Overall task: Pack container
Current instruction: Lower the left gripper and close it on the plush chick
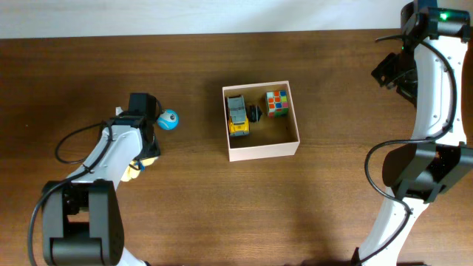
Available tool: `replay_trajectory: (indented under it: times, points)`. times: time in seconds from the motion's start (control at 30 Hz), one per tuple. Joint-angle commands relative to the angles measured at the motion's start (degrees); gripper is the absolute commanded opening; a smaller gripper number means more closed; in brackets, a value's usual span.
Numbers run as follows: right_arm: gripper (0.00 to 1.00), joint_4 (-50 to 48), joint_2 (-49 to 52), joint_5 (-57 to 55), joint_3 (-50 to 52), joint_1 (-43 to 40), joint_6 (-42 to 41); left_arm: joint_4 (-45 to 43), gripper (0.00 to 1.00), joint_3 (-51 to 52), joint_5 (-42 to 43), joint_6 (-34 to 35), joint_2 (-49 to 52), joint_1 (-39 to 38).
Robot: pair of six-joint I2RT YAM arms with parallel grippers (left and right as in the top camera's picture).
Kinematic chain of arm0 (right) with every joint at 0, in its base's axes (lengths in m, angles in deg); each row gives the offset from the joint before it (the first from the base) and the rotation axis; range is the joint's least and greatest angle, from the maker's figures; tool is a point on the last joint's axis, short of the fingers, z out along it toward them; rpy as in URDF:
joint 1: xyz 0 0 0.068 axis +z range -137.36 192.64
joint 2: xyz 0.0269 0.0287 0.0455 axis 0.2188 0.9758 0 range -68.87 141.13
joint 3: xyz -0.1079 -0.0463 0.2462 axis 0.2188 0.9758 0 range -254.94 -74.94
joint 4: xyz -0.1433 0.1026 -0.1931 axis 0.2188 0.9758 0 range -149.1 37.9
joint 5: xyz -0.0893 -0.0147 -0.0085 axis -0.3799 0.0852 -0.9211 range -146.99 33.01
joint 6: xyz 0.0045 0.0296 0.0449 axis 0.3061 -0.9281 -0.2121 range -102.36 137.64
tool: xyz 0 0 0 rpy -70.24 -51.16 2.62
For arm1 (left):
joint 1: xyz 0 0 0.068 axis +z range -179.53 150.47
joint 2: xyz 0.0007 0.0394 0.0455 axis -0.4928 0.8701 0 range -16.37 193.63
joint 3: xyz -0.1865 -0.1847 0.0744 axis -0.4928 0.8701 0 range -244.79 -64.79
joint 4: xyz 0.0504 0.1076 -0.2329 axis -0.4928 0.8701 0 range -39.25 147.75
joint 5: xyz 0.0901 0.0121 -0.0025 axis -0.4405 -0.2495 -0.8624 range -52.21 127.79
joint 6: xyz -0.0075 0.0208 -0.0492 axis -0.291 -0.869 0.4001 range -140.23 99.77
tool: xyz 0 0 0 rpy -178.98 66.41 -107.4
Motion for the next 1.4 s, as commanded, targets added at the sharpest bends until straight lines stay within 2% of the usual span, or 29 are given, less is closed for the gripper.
replay_trajectory:
  times: [0.0,0.07,0.33,0.67,0.8,1.13,1.27,1.37]
  points:
    - [0.99,0.11,0.04,-0.13,-0.92,-0.28,-0.44,0.85,0.58,1.01,5.53,-0.20,2.64,-0.02]
    - [0.99,0.09,0.04,-0.15,-0.92,-0.28,-0.42,0.85,0.47,1.01,5.99,-0.20,2.64,-0.02]
    - [0.99,0.09,0.04,-0.13,-0.92,-0.28,-0.42,0.59,0.43,0.94,11.28,-0.20,2.64,-0.02]
    - [0.99,0.09,0.04,-0.15,-0.92,-0.28,-0.42,1.79,0.42,-3.69,18.38,-0.24,2.62,-0.02]
    - [0.99,0.09,0.04,-0.13,-0.92,-0.28,-0.42,5.70,0.42,-9.27,21.20,-0.44,2.54,-0.02]
    - [0.99,0.09,0.04,-0.13,-0.92,-0.28,-0.42,14.45,0.42,-19.71,21.57,-0.81,2.54,-0.07]
    - [0.99,0.09,0.04,-0.13,-0.92,-0.28,-0.42,16.98,0.44,-19.74,21.57,-2.91,2.56,-0.07]
    - [0.99,0.09,0.04,-0.15,-0.92,-0.28,-0.42,21.35,0.44,-19.74,21.57,-7.52,2.56,-0.09]
